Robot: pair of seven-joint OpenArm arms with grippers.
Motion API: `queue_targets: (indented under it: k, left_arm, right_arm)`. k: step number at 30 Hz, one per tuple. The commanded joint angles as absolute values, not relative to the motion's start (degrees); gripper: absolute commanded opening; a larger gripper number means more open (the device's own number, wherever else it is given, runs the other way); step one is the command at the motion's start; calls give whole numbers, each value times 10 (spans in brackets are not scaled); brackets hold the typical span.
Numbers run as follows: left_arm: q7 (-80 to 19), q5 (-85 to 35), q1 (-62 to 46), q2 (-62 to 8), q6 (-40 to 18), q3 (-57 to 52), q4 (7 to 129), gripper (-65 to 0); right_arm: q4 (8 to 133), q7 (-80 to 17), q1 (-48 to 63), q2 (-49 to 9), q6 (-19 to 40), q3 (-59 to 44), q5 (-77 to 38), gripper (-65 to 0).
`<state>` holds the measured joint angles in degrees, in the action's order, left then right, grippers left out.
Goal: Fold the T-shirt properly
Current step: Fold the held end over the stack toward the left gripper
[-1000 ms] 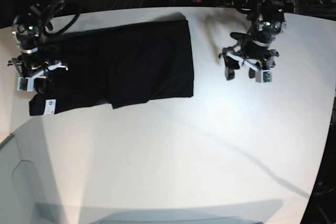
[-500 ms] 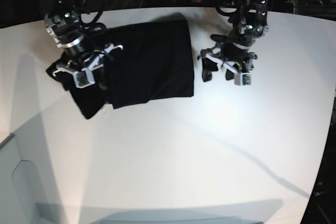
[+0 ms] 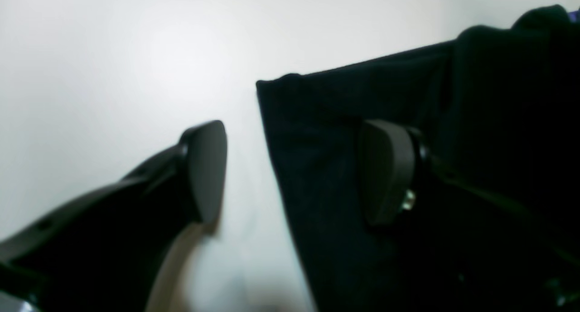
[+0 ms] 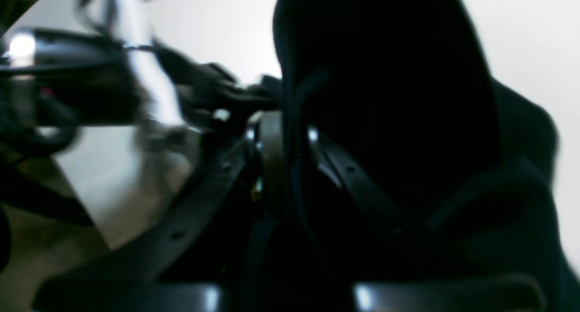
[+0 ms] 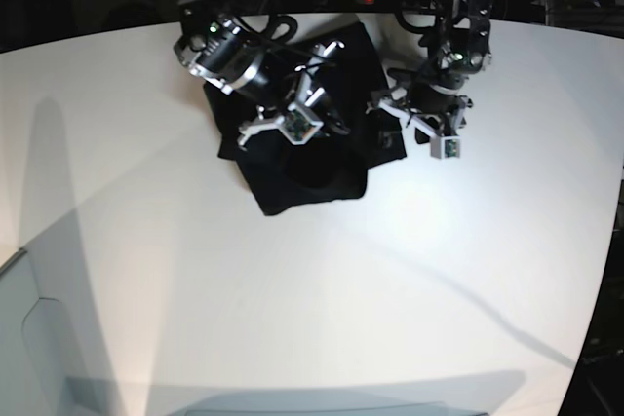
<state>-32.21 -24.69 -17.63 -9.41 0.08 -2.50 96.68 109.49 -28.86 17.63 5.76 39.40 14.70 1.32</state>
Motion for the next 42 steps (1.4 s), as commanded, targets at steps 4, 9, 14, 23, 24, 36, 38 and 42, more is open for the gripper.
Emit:
queue_targets:
  k: [4,9,14,23,24,36,38,42]
  left_arm:
    - [-310,-249,-174,-99,2,-29,975,-210]
    - [-310,-249,-176,-100,2,-30,977,-210]
    - [-310,-252,-199,-104,2,-44,1005,-210]
    - [-310,-253,-294,-102,-2,-147,1094,-210]
    - [-310,-254,-305,-101,-2,-157,1098,-211]
    - [-310,-253,-269,-68,2,-126,1025,-639]
    - [-310,-253,-252,-60,2,-124,1002,-643]
    - [-310,-251,-230,-48,2,-124,979,-650]
  right_arm:
    - [1062,-272,160,52,400,186,3,-650]
    - [1052,-270,160,56,400,204,0,-650]
    - [1051,-272,143,73,400,206,0,-650]
    - [1044,-270,123,71,400,204,1,-650]
    - [1044,-269,123,67,400,204,1,-650]
    - [1043,-269,123,67,400,204,1,-650]
    - [1046,-269,124,67,400,207,1,-650]
    - [1045,-272,124,68,400,224,1,-650]
